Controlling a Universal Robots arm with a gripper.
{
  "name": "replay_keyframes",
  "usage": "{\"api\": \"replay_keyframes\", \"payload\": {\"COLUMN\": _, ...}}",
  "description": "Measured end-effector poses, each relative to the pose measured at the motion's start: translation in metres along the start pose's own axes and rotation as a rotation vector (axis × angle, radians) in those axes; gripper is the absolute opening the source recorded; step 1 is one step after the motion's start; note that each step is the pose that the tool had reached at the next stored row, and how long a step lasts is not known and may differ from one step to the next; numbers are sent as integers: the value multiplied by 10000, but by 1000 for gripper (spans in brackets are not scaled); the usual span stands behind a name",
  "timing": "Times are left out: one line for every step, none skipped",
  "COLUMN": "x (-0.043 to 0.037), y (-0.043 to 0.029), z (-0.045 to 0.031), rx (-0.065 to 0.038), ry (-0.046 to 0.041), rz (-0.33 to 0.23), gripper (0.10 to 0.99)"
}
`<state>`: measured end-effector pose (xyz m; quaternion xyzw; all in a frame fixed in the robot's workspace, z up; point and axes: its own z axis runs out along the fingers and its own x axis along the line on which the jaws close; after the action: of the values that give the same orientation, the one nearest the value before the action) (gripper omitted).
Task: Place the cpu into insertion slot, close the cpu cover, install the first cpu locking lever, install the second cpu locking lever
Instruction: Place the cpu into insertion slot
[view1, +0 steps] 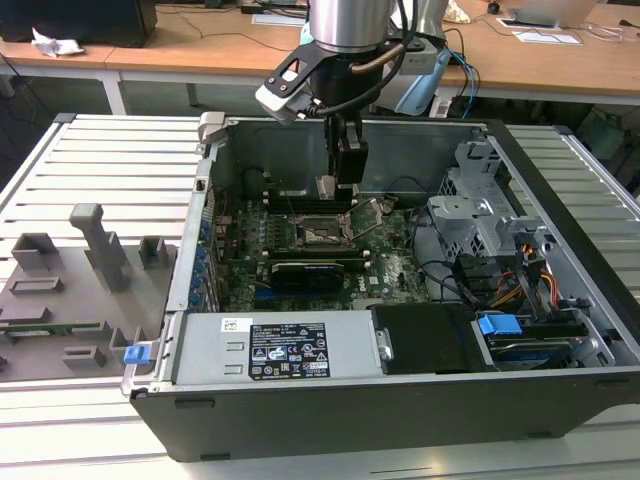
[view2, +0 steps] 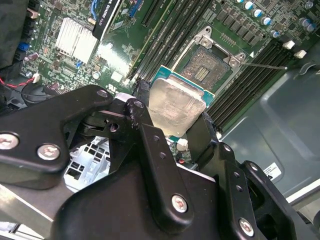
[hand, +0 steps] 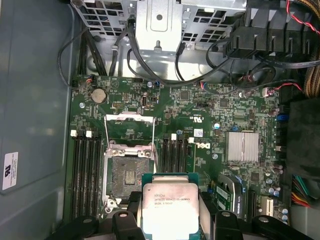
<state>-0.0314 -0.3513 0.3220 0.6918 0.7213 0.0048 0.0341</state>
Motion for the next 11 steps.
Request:
{"api": "replay_keyframes", "payload": {"x": 0, "y": 0, "z": 3, "rx": 0, "ry": 1, "rz": 0, "gripper": 541}}
{"api": "replay_keyframes", "payload": {"x": 0, "y": 0, "z": 4, "rx": 0, "ry": 0, "rz": 0, "gripper": 541}}
{"api": "replay_keyframes", "payload": {"x": 0, "y": 0, "z": 6, "rx": 0, "ry": 0, "rz": 0, "gripper": 541}}
{"api": "replay_keyframes", "payload": {"x": 0, "y": 0, "z": 7, "rx": 0, "ry": 0, "rz": 0, "gripper": 541}}
{"api": "replay_keyframes", "payload": {"x": 0, "y": -1, "z": 9, "rx": 1, "ry": 0, "rz": 0, "gripper": 541}}
{"api": "replay_keyframes", "payload": {"x": 1, "y": -1, "z": 11, "rx": 0, "ry": 0, "rz": 0, "gripper": 541}}
{"api": "replay_keyframes", "payload": {"x": 1, "y": -1, "z": 14, "rx": 0, "ry": 0, "rz": 0, "gripper": 541}}
{"api": "replay_keyframes", "payload": {"x": 1, "y": -1, "z": 17, "rx": 0, "ry": 0, "rz": 0, "gripper": 541}}
{"api": "replay_keyframes", "payload": {"x": 1, "y": -1, "z": 20, "rx": 0, "ry": 0, "rz": -1, "gripper": 541}}
{"api": "replay_keyframes", "payload": {"x": 1, "y": -1, "z": 23, "rx": 0, "ry": 0, "rz": 0, "gripper": 541}}
{"api": "replay_keyframes", "payload": {"x": 1, "y": -1, "z": 25, "rx": 0, "ry": 0, "rz": 0, "gripper": 541}}
